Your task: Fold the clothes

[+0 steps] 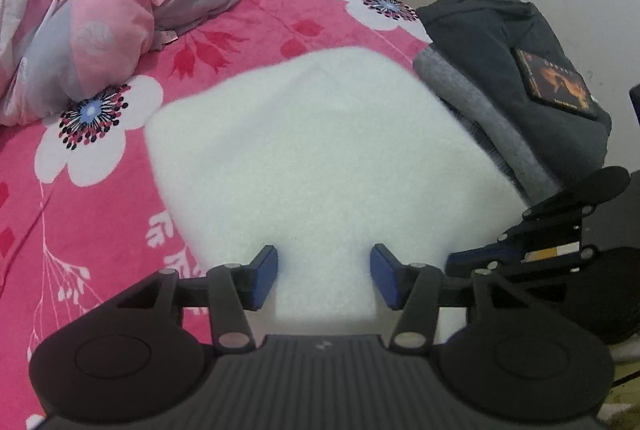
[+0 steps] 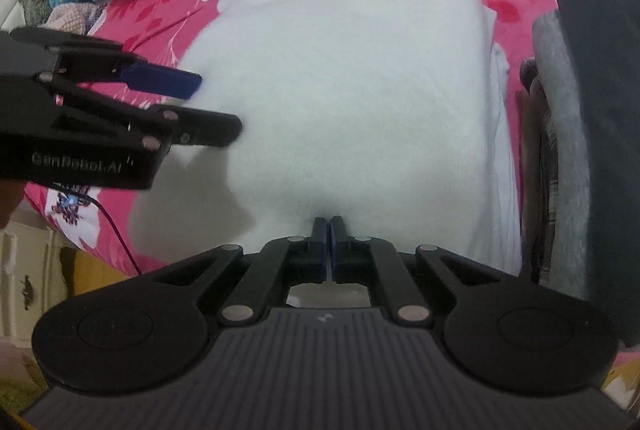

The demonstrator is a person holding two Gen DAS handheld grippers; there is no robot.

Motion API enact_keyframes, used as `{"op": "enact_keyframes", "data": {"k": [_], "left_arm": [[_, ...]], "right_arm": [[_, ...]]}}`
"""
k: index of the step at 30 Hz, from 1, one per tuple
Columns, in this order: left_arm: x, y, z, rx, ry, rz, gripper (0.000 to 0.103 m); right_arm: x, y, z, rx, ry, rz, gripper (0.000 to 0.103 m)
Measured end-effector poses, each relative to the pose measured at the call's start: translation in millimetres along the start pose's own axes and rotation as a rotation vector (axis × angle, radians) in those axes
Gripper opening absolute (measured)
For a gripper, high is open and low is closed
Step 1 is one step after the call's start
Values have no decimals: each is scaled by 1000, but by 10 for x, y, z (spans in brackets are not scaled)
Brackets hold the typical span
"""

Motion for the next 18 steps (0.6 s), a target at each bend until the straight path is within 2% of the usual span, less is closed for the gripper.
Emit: {"op": "enact_keyframes", "data": {"k": [5, 9, 11, 13, 15, 18], "left_arm": [[-23, 108, -228, 3, 5, 60, 53], [-196, 210, -142, -7, -56, 90, 55], [-273, 242, -80, 10, -65, 93, 61], [-302, 246, -41, 17, -63, 70, 64], [-301, 241, -14, 18, -67, 39, 64], [-285, 255, -7, 39, -80, 31, 68]], "right_arm": [[44, 108, -365, 16, 31, 7, 2], [177, 323, -484, -62, 79, 4, 2], [248, 402, -374, -79, 67, -10, 2], [313, 479, -256, -95, 53, -24, 1], [240, 489, -53, -99, 24, -68, 0], [289, 461, -68, -104, 18, -115, 0]]}}
Point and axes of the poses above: each gripper's, at about its wrist camera, not at the fingertips, and z roughly the way its jaws point, y to its right, x to its top, the point moved 5 cm from there along z, roughly the way its jaws point, and after that the axes turned 9 degrees about -x, right-handed, at the moved point
